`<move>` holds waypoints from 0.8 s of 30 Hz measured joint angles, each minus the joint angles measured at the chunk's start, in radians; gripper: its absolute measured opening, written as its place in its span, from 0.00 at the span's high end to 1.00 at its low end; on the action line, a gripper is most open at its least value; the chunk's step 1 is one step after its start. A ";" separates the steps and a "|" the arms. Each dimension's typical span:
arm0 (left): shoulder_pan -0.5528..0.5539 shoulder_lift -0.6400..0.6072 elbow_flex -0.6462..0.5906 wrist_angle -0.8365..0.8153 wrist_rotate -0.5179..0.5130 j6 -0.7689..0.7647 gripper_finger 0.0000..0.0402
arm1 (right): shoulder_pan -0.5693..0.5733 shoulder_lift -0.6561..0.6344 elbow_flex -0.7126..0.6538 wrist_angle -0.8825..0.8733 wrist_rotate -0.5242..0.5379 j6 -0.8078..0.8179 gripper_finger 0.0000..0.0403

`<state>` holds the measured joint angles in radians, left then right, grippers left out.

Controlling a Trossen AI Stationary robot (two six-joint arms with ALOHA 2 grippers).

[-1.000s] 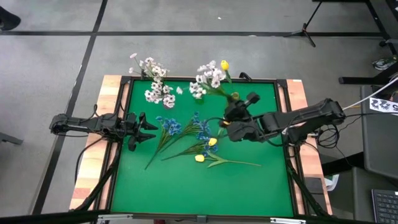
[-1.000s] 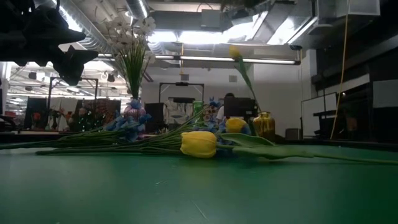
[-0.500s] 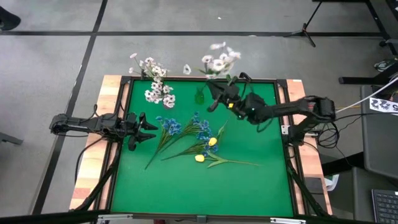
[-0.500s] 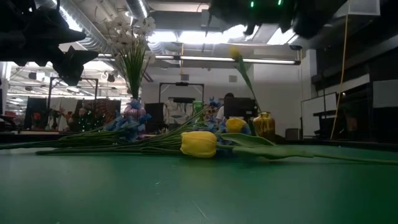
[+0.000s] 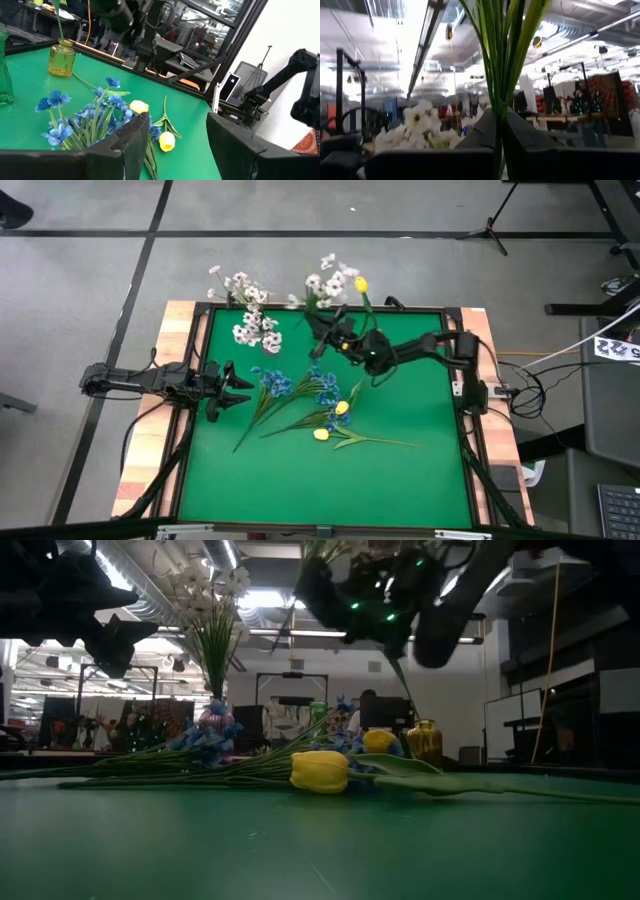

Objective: Sort flowers into vase by color
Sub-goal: Put the white flower into the violet vase

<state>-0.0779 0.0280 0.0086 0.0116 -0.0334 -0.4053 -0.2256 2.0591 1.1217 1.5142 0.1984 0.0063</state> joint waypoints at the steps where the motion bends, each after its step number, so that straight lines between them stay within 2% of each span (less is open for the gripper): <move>1: 0.000 0.000 0.000 0.000 0.000 0.000 0.52 | -0.001 0.024 0.030 -0.001 -0.008 0.003 0.98; 5: 0.000 0.000 0.000 0.000 -0.001 0.000 0.52 | -0.012 0.123 0.172 -0.002 -0.030 0.023 0.99; 12: 0.000 0.000 0.000 0.000 0.000 0.000 0.52 | -0.023 0.238 0.359 -0.108 -0.053 0.066 0.98; 24: 0.000 0.000 0.000 0.000 0.000 0.012 0.52 | -0.026 0.299 0.384 -0.142 -0.004 0.073 0.99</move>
<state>-0.0776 0.0280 0.0086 0.0116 -0.0338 -0.3935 -0.2520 2.3581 1.5055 1.3721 0.1941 0.0795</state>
